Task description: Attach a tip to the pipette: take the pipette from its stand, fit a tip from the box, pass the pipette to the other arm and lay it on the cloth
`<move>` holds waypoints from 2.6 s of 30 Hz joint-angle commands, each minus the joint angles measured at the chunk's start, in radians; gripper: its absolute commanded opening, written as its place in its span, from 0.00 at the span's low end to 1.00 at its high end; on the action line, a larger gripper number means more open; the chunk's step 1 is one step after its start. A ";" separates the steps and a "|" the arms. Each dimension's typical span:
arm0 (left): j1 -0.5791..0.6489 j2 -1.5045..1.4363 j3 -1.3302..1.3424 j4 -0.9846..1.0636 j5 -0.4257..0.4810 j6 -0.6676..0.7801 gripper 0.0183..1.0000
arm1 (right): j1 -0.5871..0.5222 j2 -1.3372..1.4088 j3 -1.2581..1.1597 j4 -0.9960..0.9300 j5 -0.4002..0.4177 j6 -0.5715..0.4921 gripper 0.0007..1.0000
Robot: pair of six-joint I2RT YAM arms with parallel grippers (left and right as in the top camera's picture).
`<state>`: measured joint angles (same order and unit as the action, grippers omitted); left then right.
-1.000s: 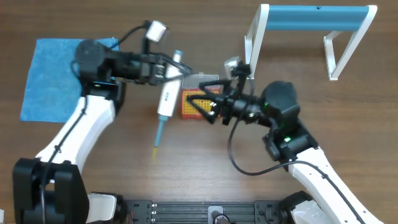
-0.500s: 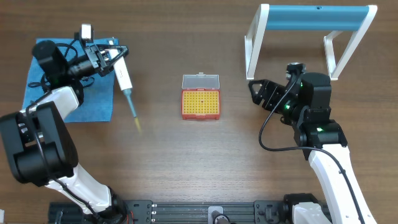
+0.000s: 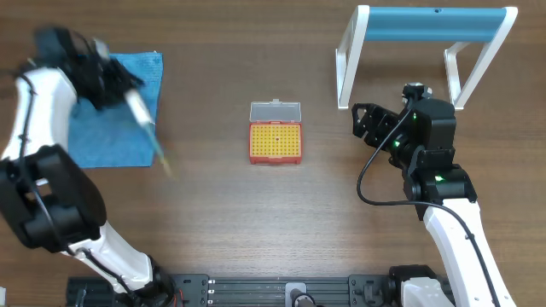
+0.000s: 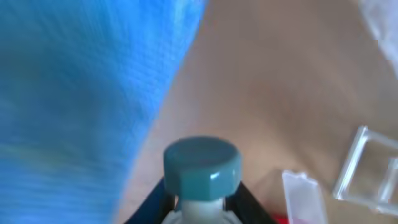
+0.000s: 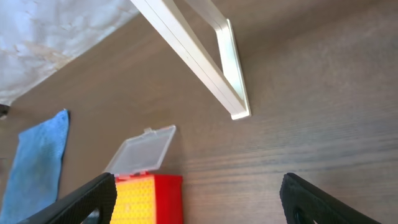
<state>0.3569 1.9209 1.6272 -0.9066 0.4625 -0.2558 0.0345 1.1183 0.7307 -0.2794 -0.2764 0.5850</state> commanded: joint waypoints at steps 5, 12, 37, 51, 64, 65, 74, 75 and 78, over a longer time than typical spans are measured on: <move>0.007 0.205 0.575 -0.233 -0.739 0.432 0.01 | -0.001 -0.008 0.008 -0.158 0.206 0.007 0.86; 0.010 0.426 0.591 -0.056 -0.683 0.595 0.01 | 0.000 -0.009 0.008 -0.130 0.462 0.089 0.86; 0.019 0.590 0.590 -0.124 -0.478 0.549 0.61 | 0.000 -0.009 0.008 -0.138 0.403 0.121 0.86; -0.030 0.298 1.238 -0.792 -0.382 0.378 0.82 | -0.017 -0.256 0.009 -0.090 0.568 0.105 0.86; -0.142 -0.671 0.092 -0.673 -0.259 0.232 0.83 | -0.003 -0.858 -0.050 -0.348 0.565 -0.412 0.86; -0.142 -0.784 -0.024 -0.633 -0.248 0.193 0.83 | -0.003 -0.903 -0.068 -0.347 0.521 -0.450 0.86; -0.141 -1.595 -0.671 -0.248 -0.271 -0.054 0.95 | -0.003 -1.113 -0.166 -0.373 0.486 -0.531 0.86; -0.141 -1.622 -0.692 -0.247 -0.271 -0.054 0.96 | -0.003 -1.115 -0.174 -0.376 0.503 -0.526 0.86; -0.141 -1.641 -0.727 -0.248 -0.270 -0.055 0.95 | -0.003 -1.115 -0.177 -0.492 0.589 -0.527 0.86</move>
<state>0.2169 0.2981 0.9268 -1.1652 0.1917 -0.2909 0.0261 0.0120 0.5663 -0.7139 0.2588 0.0715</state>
